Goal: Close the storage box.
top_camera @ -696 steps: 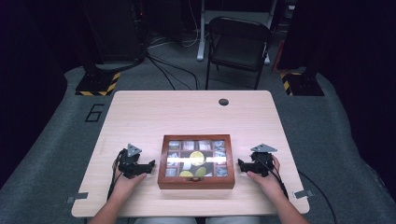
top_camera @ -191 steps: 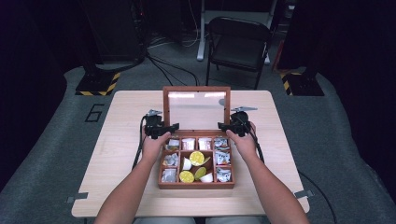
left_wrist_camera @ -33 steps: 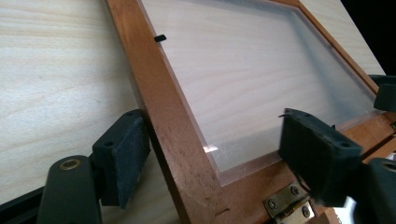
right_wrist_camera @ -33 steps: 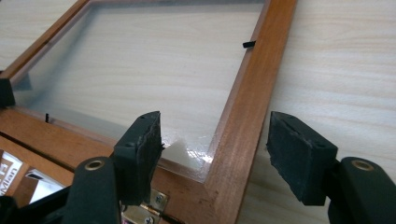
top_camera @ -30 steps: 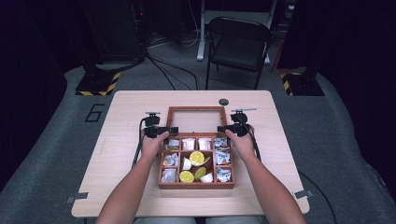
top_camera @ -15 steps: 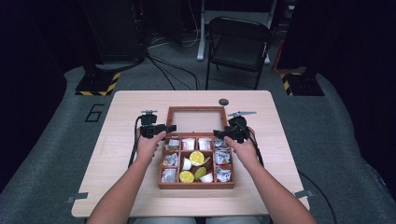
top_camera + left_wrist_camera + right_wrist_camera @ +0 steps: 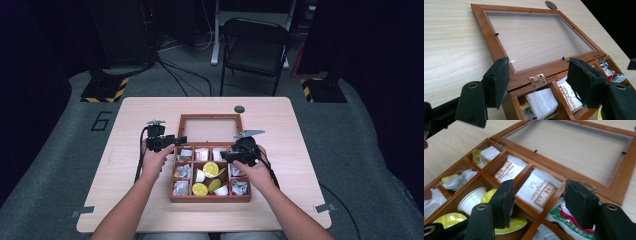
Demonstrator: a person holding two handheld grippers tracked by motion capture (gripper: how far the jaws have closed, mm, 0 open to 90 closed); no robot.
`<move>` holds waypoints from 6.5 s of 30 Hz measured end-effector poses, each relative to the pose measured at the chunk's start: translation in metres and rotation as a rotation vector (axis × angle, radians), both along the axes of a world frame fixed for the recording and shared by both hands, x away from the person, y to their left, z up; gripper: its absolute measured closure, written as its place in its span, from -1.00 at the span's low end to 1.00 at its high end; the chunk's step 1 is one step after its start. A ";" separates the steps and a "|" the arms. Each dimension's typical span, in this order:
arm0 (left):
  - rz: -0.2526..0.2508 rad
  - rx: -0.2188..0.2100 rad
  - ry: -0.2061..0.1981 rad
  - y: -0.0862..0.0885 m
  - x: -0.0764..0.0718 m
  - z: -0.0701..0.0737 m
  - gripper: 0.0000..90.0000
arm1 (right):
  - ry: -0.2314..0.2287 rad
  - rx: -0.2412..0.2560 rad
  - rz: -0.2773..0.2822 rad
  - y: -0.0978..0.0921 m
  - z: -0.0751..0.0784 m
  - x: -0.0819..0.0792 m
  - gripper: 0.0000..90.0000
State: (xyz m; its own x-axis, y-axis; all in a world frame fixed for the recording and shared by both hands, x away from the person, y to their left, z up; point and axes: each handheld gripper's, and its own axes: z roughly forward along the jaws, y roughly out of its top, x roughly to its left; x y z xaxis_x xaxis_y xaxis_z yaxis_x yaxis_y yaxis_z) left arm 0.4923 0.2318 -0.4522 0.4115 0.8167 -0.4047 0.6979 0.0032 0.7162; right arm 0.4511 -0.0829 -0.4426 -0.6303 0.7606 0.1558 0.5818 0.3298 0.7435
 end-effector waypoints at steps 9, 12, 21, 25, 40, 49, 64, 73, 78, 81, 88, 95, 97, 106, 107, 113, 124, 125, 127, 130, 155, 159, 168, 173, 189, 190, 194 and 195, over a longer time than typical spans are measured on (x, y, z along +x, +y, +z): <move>-0.030 0.025 -0.014 -0.007 -0.007 0.003 -0.24 | 0.014 -0.023 0.070 0.016 -0.009 -0.013 -0.09; -0.029 0.027 -0.031 -0.010 -0.010 0.004 -0.24 | 0.015 -0.031 0.087 0.020 -0.013 -0.016 -0.09; -0.022 -0.013 -0.025 -0.004 -0.014 -0.003 -0.24 | 0.031 -0.053 0.115 0.032 -0.022 -0.023 -0.11; -0.033 0.001 -0.025 -0.004 -0.016 -0.003 -0.24 | 0.030 -0.065 0.125 0.039 -0.025 -0.025 -0.11; -0.024 -0.009 -0.044 0.001 -0.020 -0.003 -0.24 | 0.037 -0.121 0.147 0.055 -0.037 -0.030 -0.17; -0.017 -0.011 -0.052 0.004 -0.021 -0.002 -0.24 | 0.051 -0.167 0.161 0.063 -0.041 -0.030 -0.20; -0.008 -0.018 -0.048 0.005 -0.021 -0.003 -0.24 | 0.053 -0.186 0.163 0.065 -0.041 -0.029 -0.18; 0.008 -0.031 -0.046 0.008 -0.022 -0.003 -0.24 | 0.045 -0.171 0.172 0.062 -0.034 -0.030 -0.18; 0.007 -0.035 -0.047 0.008 -0.023 -0.003 -0.24 | 0.037 -0.169 0.175 0.058 -0.025 -0.029 -0.18; 0.010 -0.035 -0.047 0.009 -0.024 -0.002 -0.24 | 0.040 -0.153 0.178 0.055 -0.018 -0.030 -0.18; 0.013 -0.029 -0.051 0.010 -0.025 -0.003 -0.24 | 0.018 -0.155 0.188 0.054 0.000 -0.031 -0.18; 0.016 -0.031 -0.050 0.011 -0.025 -0.003 -0.24 | 0.015 -0.149 0.186 0.050 0.009 -0.028 -0.18; 0.017 -0.031 -0.052 0.012 -0.025 -0.002 -0.23 | 0.017 -0.144 0.177 0.047 0.010 -0.026 -0.18; 0.036 -0.046 -0.052 0.016 -0.023 -0.002 -0.23 | 0.024 -0.120 0.129 0.027 0.018 -0.016 -0.18; 0.034 -0.046 -0.054 0.017 -0.024 -0.002 -0.23 | 0.019 -0.122 0.125 0.024 0.019 -0.015 -0.18; 0.036 -0.049 -0.055 0.019 -0.024 0.001 -0.23 | 0.013 -0.113 0.084 0.010 0.024 -0.009 -0.18; 0.035 -0.040 -0.060 0.019 -0.023 0.000 -0.23 | 0.009 -0.105 0.020 -0.013 0.028 0.001 -0.18; 0.038 -0.042 -0.056 0.018 -0.023 0.000 -0.23 | 0.012 -0.105 0.017 -0.015 0.028 0.002 -0.18; 0.036 -0.042 -0.056 0.018 -0.023 0.000 -0.23 | 0.008 -0.105 0.005 -0.019 0.029 0.003 -0.18; 0.035 -0.039 -0.058 0.018 -0.022 0.000 -0.23 | 0.004 -0.106 -0.013 -0.024 0.030 0.004 -0.18; 0.037 -0.033 -0.057 0.019 -0.023 0.000 -0.23 | -0.011 -0.121 -0.125 -0.067 0.030 0.014 -0.18; 0.040 -0.038 -0.058 0.019 -0.024 0.001 -0.22 | -0.007 -0.119 -0.153 -0.076 0.027 0.014 -0.18; 0.033 -0.032 -0.058 0.017 -0.024 0.001 -0.22 | 0.012 -0.130 -0.214 -0.100 0.019 0.016 -0.18; 0.036 -0.028 -0.062 0.018 -0.023 0.001 -0.22 | 0.021 -0.131 -0.248 -0.114 0.014 0.020 -0.18; 0.046 -0.031 -0.062 0.022 -0.025 0.002 -0.22 | 0.089 -0.170 -0.388 -0.153 -0.018 0.033 -0.18; 0.046 -0.031 -0.062 0.022 -0.025 0.002 -0.22 | 0.092 -0.175 -0.390 -0.155 -0.020 0.033 -0.18; 0.046 -0.030 -0.064 0.022 -0.025 0.001 -0.22 | 0.111 -0.187 -0.408 -0.158 -0.029 0.033 -0.18; 0.045 -0.028 -0.064 0.022 -0.025 0.001 -0.22 | 0.124 -0.188 -0.419 -0.159 -0.030 0.033 -0.18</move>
State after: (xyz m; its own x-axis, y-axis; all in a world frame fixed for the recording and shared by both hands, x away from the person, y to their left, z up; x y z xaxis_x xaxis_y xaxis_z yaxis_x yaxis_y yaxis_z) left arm 0.4671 0.2539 -0.4510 0.4000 0.8236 -0.4021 0.6495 0.0549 0.7584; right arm 0.4836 -0.2415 -0.4727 -0.2480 0.9677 0.0460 0.7741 0.1694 0.6100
